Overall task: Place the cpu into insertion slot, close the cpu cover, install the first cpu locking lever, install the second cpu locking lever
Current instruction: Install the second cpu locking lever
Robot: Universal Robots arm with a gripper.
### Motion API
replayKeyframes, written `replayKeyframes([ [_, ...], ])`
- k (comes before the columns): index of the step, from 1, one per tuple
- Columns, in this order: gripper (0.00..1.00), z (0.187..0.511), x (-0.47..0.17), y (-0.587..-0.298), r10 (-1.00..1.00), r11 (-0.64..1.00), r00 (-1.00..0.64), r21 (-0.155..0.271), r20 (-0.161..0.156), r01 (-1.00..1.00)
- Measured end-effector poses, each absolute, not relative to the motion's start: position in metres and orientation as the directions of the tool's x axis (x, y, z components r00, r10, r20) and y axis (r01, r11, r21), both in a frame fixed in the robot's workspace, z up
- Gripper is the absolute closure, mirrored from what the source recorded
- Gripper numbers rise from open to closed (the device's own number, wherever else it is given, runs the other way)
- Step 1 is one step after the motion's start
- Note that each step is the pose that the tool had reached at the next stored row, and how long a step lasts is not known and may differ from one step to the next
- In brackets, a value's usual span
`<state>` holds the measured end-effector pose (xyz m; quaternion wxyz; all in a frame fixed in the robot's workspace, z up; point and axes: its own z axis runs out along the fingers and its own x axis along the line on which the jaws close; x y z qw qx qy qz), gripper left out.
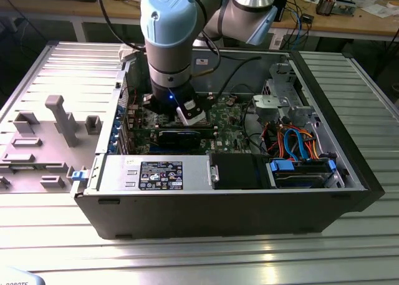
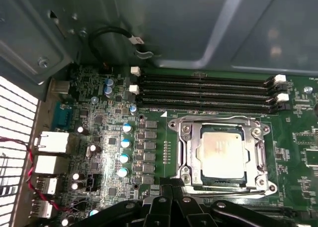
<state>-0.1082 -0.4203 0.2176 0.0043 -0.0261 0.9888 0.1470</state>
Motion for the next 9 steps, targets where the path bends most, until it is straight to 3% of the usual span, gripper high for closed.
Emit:
replayKeyframes([
  [9,0.89,0.2263,-0.1085,-0.4203,-0.050,0.955,-0.999,0.290,-0.016,-0.053],
])
